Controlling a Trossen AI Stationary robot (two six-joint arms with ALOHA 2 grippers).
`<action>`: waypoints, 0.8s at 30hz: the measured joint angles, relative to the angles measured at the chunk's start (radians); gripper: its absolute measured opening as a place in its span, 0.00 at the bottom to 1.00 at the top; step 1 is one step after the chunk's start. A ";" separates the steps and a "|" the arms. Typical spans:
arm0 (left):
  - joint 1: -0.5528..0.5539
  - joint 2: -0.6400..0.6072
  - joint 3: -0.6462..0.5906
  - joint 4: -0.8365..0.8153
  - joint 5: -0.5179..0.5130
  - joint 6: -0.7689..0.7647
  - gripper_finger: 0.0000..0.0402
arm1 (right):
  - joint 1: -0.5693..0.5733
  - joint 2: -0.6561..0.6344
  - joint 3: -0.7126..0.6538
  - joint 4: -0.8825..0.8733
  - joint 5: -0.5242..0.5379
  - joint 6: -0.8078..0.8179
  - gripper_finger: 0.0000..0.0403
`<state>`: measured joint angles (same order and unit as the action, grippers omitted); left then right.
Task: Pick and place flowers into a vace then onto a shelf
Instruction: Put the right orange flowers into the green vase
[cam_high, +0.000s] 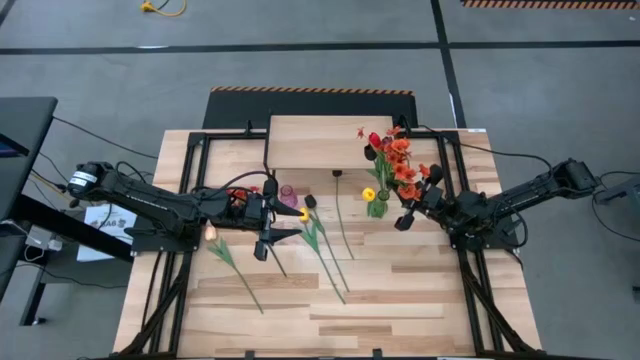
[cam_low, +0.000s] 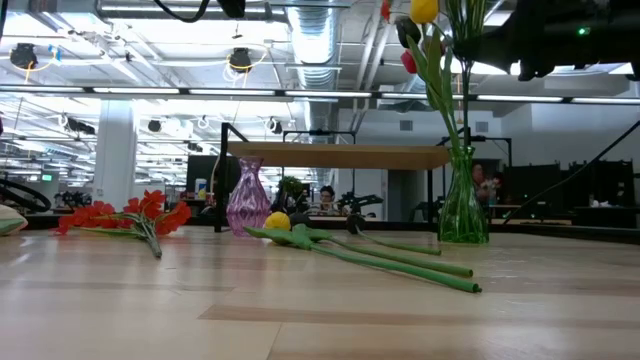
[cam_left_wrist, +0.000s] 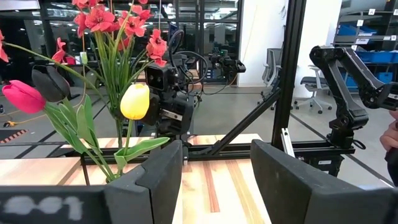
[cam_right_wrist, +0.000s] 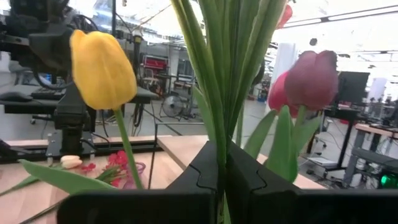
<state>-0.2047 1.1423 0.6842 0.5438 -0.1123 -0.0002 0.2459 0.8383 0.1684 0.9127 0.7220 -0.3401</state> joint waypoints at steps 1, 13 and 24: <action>0.000 0.000 0.000 0.000 0.000 0.000 0.45 | 0.000 0.000 0.000 0.000 0.011 0.000 0.00; 0.000 0.000 0.000 0.000 0.000 0.000 0.45 | 0.000 0.000 0.000 0.004 0.039 0.019 0.05; 0.000 0.000 0.000 0.000 0.000 0.000 0.45 | 0.000 0.000 0.000 0.004 0.038 0.019 0.07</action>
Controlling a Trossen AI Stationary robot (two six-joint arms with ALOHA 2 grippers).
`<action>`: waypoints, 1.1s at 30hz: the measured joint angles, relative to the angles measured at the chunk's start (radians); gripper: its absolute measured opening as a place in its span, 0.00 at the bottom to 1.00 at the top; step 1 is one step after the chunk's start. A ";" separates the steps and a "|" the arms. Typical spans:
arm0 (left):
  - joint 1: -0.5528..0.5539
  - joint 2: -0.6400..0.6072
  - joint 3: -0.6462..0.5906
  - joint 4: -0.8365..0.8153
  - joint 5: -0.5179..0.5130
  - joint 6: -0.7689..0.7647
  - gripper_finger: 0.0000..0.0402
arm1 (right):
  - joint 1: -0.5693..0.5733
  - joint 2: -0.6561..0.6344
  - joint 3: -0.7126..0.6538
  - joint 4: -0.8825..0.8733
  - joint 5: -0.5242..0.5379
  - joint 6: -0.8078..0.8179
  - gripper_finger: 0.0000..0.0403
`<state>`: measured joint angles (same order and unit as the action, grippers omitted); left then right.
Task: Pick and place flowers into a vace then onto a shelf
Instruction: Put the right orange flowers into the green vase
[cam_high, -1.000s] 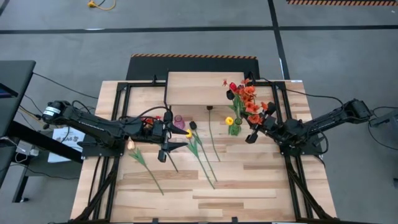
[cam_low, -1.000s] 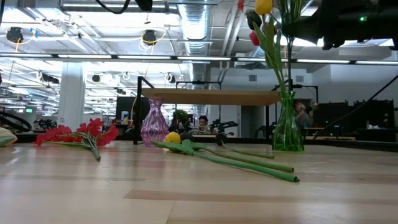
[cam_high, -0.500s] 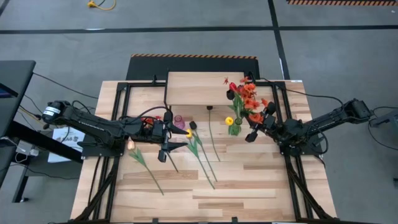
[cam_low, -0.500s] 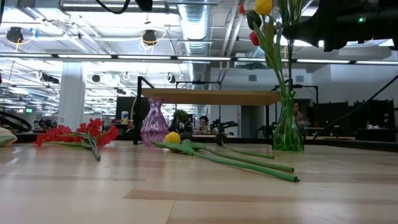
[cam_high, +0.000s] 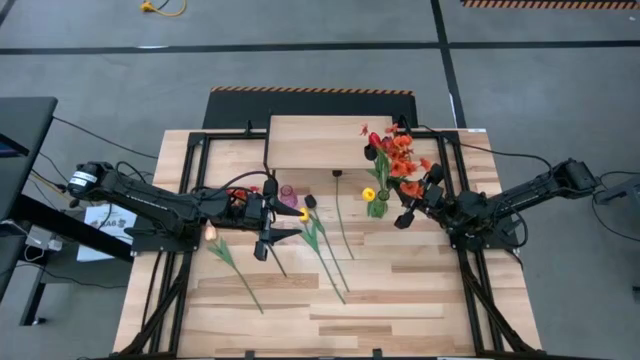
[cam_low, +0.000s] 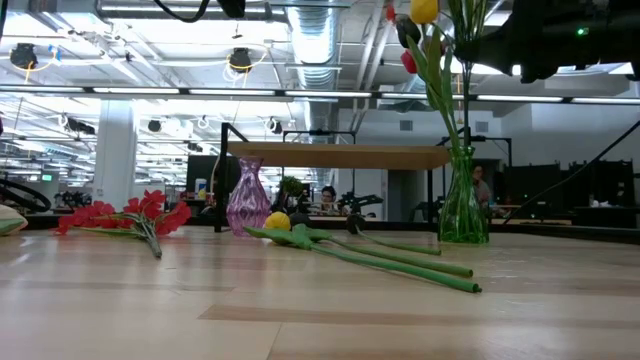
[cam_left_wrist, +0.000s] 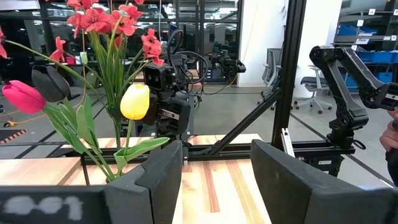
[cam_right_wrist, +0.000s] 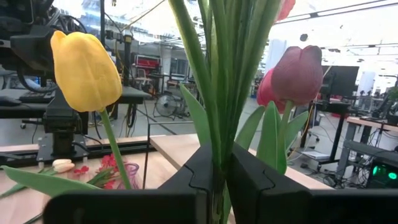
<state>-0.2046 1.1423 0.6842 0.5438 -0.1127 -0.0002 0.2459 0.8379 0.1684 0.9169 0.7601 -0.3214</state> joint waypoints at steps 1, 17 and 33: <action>0.000 0.000 0.000 0.000 0.000 0.000 0.45 | 0.000 0.000 0.000 0.000 0.000 0.000 0.08; 0.000 0.000 0.000 0.000 0.000 0.000 0.45 | 0.000 0.000 0.000 0.001 -0.002 0.000 0.13; 0.000 0.000 0.000 -0.008 0.000 0.000 0.45 | 0.001 0.000 0.000 -0.034 -0.002 0.000 0.13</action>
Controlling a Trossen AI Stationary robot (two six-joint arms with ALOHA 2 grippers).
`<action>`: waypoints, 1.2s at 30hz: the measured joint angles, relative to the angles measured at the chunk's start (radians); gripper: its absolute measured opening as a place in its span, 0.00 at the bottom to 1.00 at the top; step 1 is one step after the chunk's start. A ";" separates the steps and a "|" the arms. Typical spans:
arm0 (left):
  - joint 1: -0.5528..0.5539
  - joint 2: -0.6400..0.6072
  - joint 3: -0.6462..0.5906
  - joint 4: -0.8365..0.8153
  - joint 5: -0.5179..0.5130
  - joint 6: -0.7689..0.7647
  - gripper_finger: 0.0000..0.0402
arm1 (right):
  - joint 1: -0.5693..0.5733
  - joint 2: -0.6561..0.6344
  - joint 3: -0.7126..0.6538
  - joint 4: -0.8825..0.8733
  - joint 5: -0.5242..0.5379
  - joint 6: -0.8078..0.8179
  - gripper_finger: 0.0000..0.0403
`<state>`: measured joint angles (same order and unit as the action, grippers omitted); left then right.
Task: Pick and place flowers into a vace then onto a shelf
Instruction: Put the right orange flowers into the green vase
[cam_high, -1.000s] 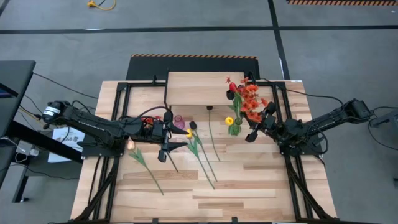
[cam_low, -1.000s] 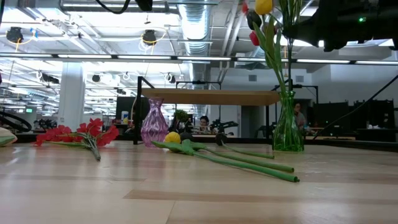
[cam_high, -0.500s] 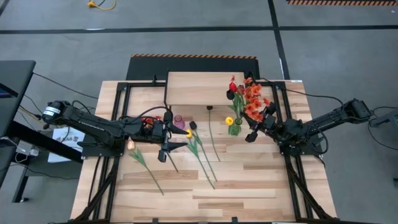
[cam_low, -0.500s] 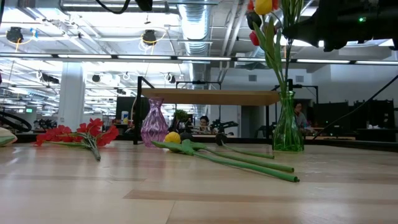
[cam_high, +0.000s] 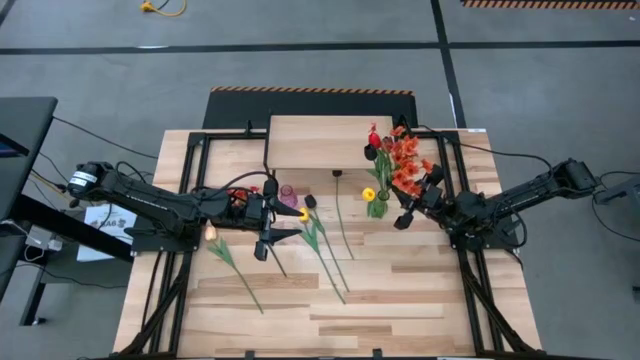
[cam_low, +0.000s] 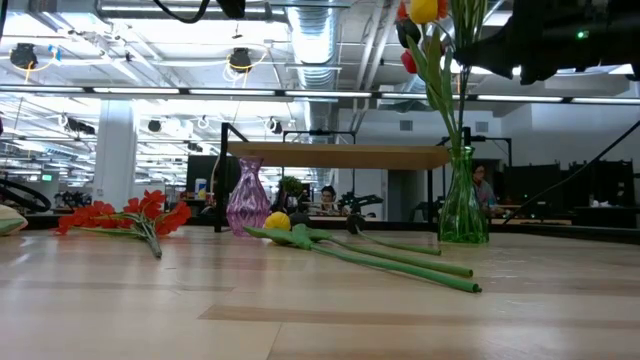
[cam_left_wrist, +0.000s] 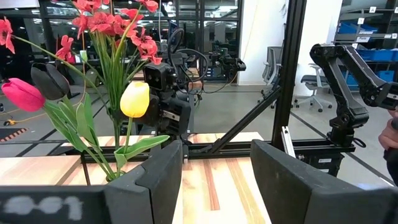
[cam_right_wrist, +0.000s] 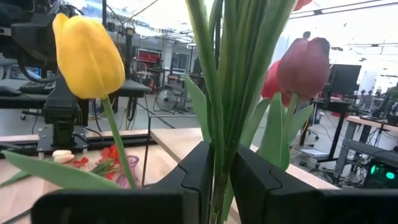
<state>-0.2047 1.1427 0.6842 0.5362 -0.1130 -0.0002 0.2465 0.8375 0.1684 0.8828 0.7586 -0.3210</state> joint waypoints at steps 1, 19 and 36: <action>0.000 0.000 0.000 0.000 0.000 0.000 0.45 | 0.000 0.000 0.000 -0.006 0.000 0.000 0.13; 0.000 0.000 0.000 0.000 0.000 0.000 0.45 | 0.000 0.000 0.000 -0.001 0.002 0.000 0.13; 0.000 0.000 0.000 0.000 0.000 0.000 0.45 | 0.000 0.000 0.000 -0.007 0.001 0.000 0.30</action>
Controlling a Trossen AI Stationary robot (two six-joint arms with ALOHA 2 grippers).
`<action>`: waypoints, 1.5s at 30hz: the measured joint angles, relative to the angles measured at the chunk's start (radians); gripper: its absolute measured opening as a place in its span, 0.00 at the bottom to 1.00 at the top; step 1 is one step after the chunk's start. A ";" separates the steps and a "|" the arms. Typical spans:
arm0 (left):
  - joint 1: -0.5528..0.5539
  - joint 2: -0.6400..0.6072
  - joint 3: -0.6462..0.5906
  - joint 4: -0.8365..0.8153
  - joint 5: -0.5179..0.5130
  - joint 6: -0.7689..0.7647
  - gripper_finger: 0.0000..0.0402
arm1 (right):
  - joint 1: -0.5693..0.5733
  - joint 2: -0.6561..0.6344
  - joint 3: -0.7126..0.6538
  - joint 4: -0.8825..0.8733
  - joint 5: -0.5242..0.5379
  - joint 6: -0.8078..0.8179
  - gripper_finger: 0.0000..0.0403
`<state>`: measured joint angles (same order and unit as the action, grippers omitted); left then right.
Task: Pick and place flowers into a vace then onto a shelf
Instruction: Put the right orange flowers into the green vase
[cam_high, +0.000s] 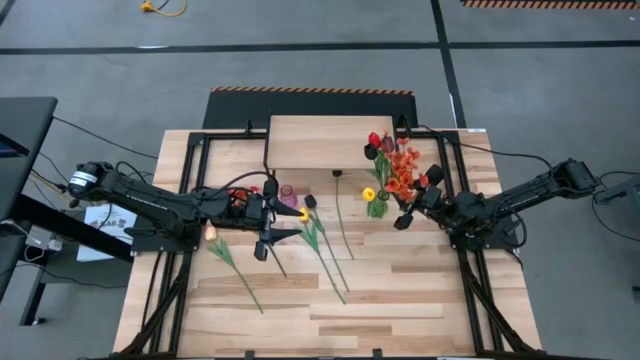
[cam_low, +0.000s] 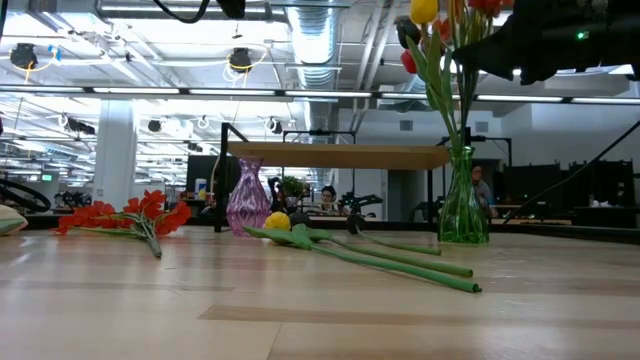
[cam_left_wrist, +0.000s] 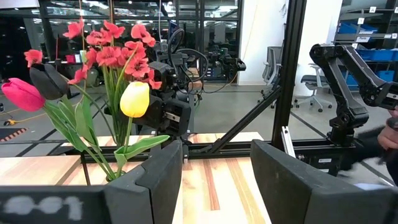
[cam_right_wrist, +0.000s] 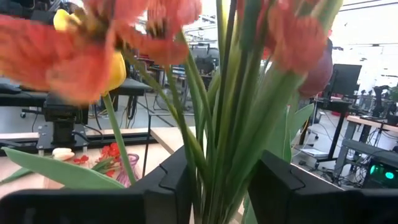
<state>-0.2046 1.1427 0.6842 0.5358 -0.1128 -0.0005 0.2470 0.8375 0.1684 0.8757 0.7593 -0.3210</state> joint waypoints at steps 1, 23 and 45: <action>0.000 0.000 0.000 0.000 0.000 0.000 0.45 | 0.000 0.000 0.000 0.000 0.000 0.000 0.30; 0.000 0.000 0.000 0.000 0.000 0.000 0.45 | 0.000 0.000 0.000 -0.061 -0.001 0.027 0.02; 0.000 0.000 0.000 0.000 0.000 0.000 0.45 | 0.000 0.000 0.000 -0.071 -0.002 0.035 0.16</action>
<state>-0.2046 1.1427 0.6842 0.5358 -0.1129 -0.0006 0.2474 0.8375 0.1688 0.8043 0.7573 -0.2863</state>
